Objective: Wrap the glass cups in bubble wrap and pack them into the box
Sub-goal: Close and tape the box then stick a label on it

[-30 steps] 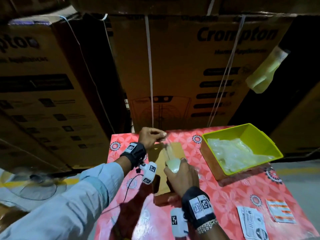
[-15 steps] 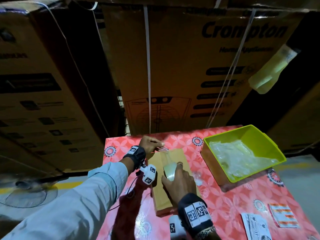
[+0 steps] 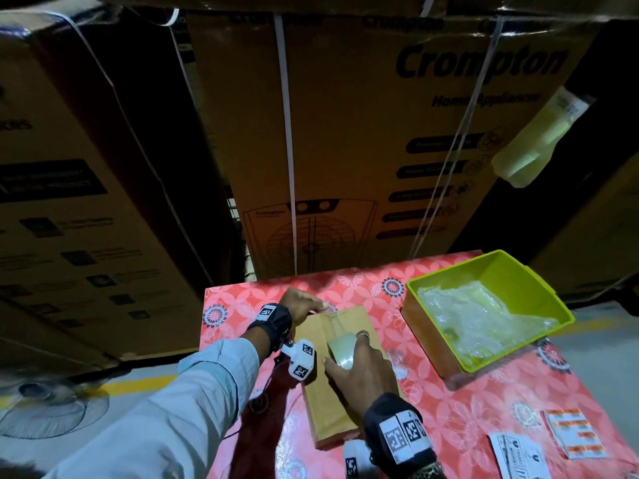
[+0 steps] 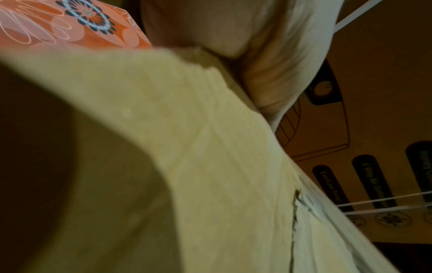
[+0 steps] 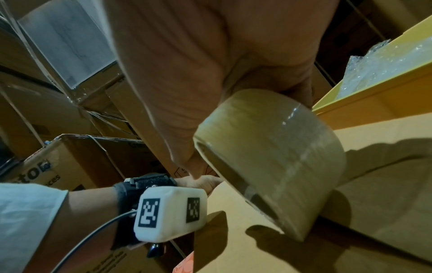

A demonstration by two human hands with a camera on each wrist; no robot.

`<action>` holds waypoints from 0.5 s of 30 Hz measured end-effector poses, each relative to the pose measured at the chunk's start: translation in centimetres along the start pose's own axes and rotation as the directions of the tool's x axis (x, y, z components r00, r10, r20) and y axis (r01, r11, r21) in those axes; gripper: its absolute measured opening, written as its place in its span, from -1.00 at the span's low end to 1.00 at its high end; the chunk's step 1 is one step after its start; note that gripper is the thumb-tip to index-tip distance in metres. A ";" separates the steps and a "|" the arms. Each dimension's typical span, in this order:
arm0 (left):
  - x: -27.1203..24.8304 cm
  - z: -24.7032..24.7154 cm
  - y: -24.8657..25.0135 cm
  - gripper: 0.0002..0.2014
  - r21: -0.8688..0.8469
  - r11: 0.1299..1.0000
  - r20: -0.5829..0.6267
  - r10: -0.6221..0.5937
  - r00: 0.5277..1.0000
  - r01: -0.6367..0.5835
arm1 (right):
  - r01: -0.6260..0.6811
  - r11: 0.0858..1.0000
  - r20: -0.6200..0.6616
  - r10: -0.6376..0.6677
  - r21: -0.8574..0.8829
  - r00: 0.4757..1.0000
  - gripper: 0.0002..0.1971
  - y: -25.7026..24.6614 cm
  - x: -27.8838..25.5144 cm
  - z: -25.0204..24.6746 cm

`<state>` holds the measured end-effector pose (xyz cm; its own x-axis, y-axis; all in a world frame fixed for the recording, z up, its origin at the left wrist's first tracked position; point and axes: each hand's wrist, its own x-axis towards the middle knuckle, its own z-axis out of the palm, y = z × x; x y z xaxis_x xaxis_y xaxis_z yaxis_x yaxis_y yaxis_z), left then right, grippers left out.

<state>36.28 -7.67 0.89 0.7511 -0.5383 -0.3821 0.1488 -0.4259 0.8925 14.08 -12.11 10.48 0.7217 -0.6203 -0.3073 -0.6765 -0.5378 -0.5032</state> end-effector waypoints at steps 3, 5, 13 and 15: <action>0.3 -0.5 0.8 -0.89 0.250 0.961 0.082 -0.141 0.987 0.117 | 0.007 1.000 -0.004 -0.007 0.015 1.000 -0.23 0.1 -0.1 0.2; 0.7 -1.1 1.3 -0.84 0.404 0.905 0.151 -0.212 0.966 0.136 | 0.008 1.000 -0.009 -0.008 0.020 1.000 -0.21 0.2 -0.1 0.4; -0.6 -0.1 3.6 -0.84 0.473 0.850 0.148 0.184 0.972 -0.233 | 0.012 0.999 -0.009 -0.011 0.051 1.000 -0.13 0.5 -0.3 0.6; -1.8 0.7 3.7 -0.94 0.445 0.817 0.282 0.260 0.923 -0.366 | 0.016 0.999 -0.007 -0.016 0.052 1.000 -0.14 0.5 -0.4 0.6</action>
<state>34.99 -8.79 4.72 0.5506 -0.8133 -0.1882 -0.4398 -0.4742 0.7627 13.51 -11.79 9.92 0.7314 -0.6156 -0.2934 -0.6560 -0.5174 -0.5495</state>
